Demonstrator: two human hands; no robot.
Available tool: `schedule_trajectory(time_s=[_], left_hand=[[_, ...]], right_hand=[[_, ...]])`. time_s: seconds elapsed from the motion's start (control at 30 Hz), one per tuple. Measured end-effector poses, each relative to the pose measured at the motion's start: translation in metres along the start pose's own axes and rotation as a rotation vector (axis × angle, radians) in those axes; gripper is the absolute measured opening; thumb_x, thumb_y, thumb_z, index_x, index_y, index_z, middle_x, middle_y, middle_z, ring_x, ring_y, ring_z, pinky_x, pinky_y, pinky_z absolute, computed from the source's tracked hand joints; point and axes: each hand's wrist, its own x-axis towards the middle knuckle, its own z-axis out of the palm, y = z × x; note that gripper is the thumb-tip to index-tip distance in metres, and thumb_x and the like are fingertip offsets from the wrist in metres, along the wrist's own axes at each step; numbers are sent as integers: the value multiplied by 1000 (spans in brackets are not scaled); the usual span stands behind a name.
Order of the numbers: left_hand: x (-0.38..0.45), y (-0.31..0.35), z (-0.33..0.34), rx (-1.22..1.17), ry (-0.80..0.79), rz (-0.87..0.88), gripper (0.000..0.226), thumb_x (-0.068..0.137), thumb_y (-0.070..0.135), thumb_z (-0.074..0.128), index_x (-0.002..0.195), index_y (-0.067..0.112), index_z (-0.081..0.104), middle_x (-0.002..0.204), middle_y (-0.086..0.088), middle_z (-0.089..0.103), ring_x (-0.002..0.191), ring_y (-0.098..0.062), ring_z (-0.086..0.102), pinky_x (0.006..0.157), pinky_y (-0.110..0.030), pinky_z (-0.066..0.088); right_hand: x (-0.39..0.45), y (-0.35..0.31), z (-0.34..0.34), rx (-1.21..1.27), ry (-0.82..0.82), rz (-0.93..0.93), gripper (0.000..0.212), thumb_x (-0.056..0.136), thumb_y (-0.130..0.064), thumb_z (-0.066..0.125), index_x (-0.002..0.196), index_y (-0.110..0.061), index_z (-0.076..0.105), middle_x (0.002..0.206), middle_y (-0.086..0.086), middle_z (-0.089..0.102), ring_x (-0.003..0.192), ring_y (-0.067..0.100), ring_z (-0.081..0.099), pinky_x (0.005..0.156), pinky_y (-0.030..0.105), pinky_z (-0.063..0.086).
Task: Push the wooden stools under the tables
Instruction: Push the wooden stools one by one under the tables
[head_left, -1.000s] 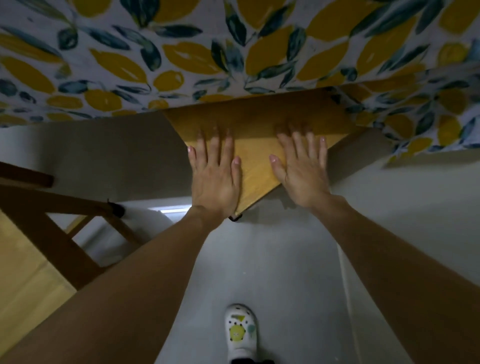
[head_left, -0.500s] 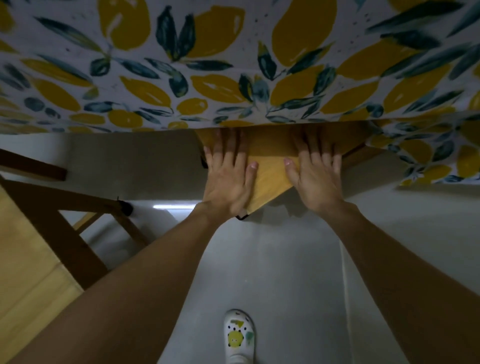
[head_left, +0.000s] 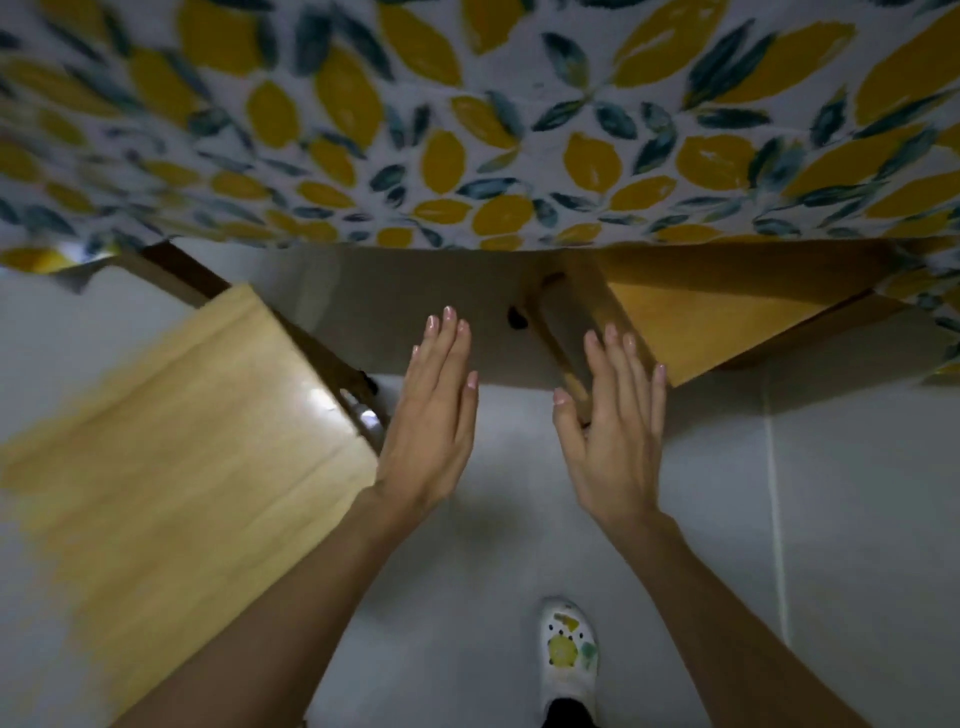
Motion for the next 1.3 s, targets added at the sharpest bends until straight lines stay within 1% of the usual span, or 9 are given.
schedule_trajectory(time_s=[0.07, 0.17, 0.33, 0.47, 0.67, 0.9, 1.13, 1.23, 1.3], left_hand=[[-30, -26, -36, 17, 40, -14, 50, 102, 25, 29, 150, 16, 19, 158, 8, 7, 147, -5, -2, 120, -26, 3], [-82, -78, -89, 107, 40, -44, 50, 101, 32, 22, 149, 20, 20, 158, 8, 7, 147, -6, -4, 120, -29, -3], [-172, -166, -155, 157, -54, -121, 52, 101, 37, 24, 150, 21, 20, 160, 5, 1, 146, -8, -13, 119, -41, -9], [-223, -219, -175, 227, -165, -165, 57, 99, 42, 21, 151, 23, 7, 160, 3, -9, 146, -13, -19, 118, -43, -9], [-235, -246, -166, 269, -234, -99, 62, 99, 42, 17, 150, 21, -12, 156, -2, -28, 142, -20, -29, 114, -40, -15], [-225, -251, -155, 270, -194, -69, 60, 99, 32, 16, 150, 10, -6, 157, -15, -20, 144, -30, -23, 116, -52, -6], [-163, -245, -146, 258, -164, -47, 60, 99, 31, 15, 150, 8, -8, 156, -16, -22, 143, -31, -25, 114, -53, -10], [-135, -238, -134, 285, -133, -62, 60, 99, 30, 16, 150, 8, -7, 156, -17, -20, 143, -32, -23, 115, -57, -5], [-115, -233, -127, 287, -109, -79, 60, 99, 30, 17, 150, 9, -5, 156, -16, -20, 143, -31, -24, 115, -55, -7]], right_hand=[[-24, -45, 12, 4, -17, -27, 60, 96, -42, 36, 149, -14, 33, 158, 5, 28, 148, 20, 18, 121, 49, 9], [-66, -114, 35, 32, -43, -40, 61, 96, -45, 35, 148, -14, 35, 157, 7, 30, 147, 22, 19, 120, 49, 11], [-149, -221, 82, 81, -81, -15, 59, 93, -39, 41, 147, -15, 38, 156, 7, 32, 146, 23, 23, 118, 53, 17], [-202, -274, 118, 51, -116, 30, 58, 94, -36, 40, 147, -13, 36, 158, 8, 27, 147, 23, 19, 118, 50, 17], [-224, -285, 150, -76, -135, 80, 62, 99, -37, 36, 152, -8, 22, 162, 14, 10, 150, 28, 4, 119, 52, 16], [-213, -287, 163, -134, -85, 83, 64, 101, -40, 34, 152, -3, 20, 160, 21, 9, 149, 35, 3, 119, 51, 6], [-149, -266, 165, -193, -47, 39, 62, 102, -41, 34, 150, -2, 26, 158, 23, 16, 148, 36, 9, 119, 53, 10], [-118, -249, 162, -173, -61, 13, 63, 101, -41, 34, 151, -4, 24, 160, 21, 13, 149, 34, 6, 119, 53, 9], [-95, -237, 159, -169, -91, 4, 64, 100, -42, 31, 152, -5, 21, 160, 20, 10, 149, 33, 3, 119, 54, 8]])
